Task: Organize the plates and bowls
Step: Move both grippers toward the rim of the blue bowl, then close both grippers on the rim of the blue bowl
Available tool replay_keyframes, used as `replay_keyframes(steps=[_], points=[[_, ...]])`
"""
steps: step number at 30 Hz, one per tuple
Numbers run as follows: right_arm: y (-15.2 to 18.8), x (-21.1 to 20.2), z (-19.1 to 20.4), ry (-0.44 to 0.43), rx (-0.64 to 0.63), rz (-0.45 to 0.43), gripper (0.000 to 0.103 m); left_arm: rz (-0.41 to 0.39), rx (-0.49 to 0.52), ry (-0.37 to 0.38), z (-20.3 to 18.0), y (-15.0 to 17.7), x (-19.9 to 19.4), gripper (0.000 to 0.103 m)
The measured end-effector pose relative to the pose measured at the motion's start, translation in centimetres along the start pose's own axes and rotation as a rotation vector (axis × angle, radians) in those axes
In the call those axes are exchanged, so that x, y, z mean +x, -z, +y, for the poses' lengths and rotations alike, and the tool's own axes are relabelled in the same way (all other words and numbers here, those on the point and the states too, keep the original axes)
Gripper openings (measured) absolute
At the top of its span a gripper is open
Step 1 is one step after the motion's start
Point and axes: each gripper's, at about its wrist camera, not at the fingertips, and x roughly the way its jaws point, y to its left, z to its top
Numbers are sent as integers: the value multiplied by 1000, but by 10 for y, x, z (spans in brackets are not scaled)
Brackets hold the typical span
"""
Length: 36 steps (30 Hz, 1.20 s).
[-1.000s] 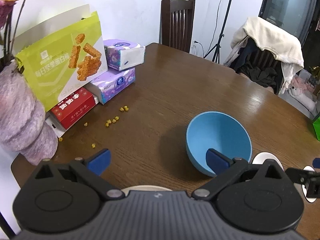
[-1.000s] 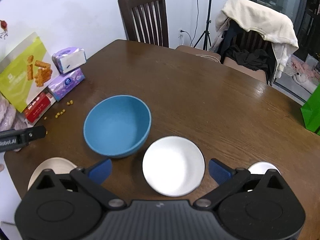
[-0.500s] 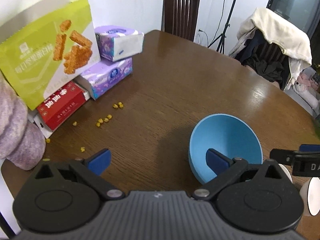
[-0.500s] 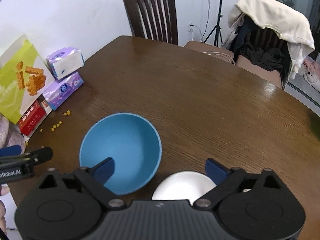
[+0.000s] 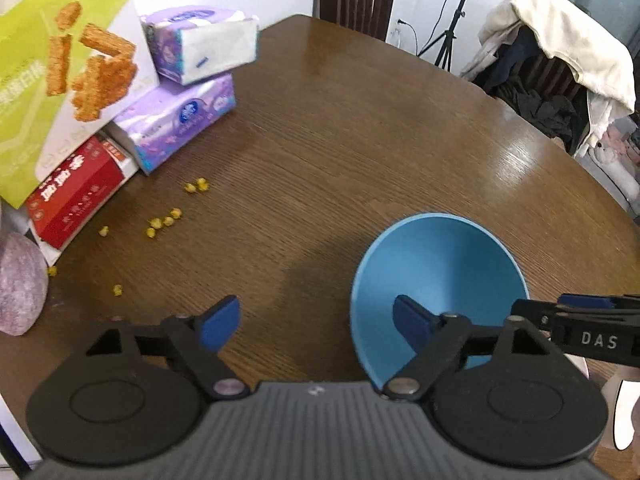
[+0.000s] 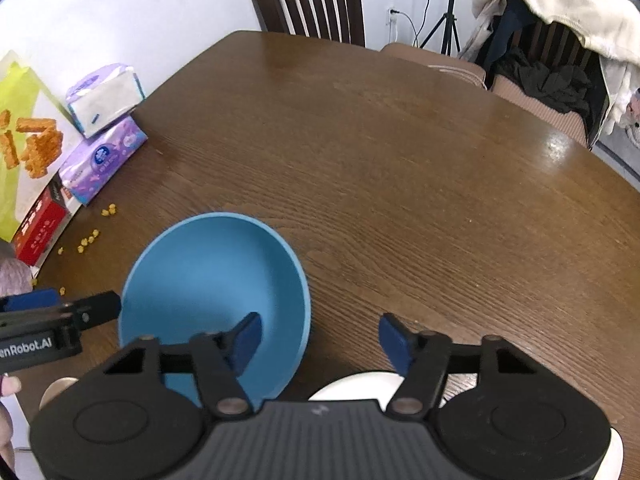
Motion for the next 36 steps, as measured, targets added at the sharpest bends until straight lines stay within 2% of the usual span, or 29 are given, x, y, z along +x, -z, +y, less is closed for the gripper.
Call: replay_keyframes(steps=[3,9,14,21,23,29,36], points=[[-3,7,-4,-15,10,15,51,26,-13,10,-2,-3,8,76],[-8,14,-10,-50,38,29,32,71,-30,43,-3,-8,18,57],[-10,17,-11,-77,44,42,22,88,-35,65,-4,-11,24,39],[-9,23,-6,-91,46,58,12,93,-33,79,-6,-12,27,24],[-9,24,-5,-93,45,57,10,100,-33,86,-6,-12,29,15],[-9,25,-3,-95,56,62,6,97,-31,89,-5,-11,31,7],[-7,24,-4,-87,69,52,4,95,-23,90,-7,-12,30,7]])
